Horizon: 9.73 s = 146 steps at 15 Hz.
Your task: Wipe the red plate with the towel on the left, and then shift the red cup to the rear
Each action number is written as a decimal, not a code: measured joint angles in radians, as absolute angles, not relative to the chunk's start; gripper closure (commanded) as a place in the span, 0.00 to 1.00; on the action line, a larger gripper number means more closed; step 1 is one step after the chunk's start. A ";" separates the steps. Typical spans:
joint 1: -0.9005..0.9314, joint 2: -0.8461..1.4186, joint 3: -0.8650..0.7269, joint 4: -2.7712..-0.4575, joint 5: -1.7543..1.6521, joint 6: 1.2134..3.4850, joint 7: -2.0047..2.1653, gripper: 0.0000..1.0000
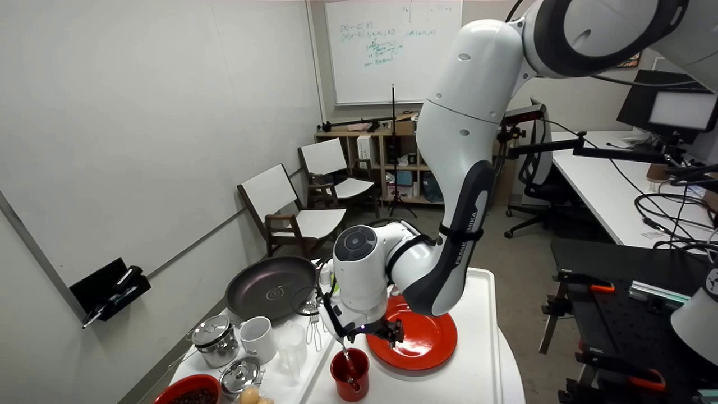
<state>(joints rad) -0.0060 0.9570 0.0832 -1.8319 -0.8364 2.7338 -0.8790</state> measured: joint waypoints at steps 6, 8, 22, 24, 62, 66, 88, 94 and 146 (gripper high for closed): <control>-0.024 1.023 0.103 -1.761 -0.801 2.729 -0.991 0.00; -0.027 1.050 0.105 -1.726 -0.781 2.721 -1.029 0.00; -0.011 1.188 0.115 -1.563 -0.641 2.666 -1.218 0.27; -0.009 1.195 0.115 -1.554 -0.630 2.661 -1.228 0.37; 0.029 1.183 0.050 -1.743 -0.541 2.730 -1.324 0.96; 0.075 1.158 0.014 -1.823 -0.555 2.787 -1.313 0.96; 0.255 1.098 -0.164 -2.147 -0.765 3.054 -1.085 0.96; 0.299 1.098 -0.193 -2.173 -0.765 3.081 -1.079 0.48; -0.406 0.428 0.371 -2.710 -0.814 3.392 -0.423 0.00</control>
<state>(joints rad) -0.4058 0.4281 0.3711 -2.7105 -0.8140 3.3915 -0.4230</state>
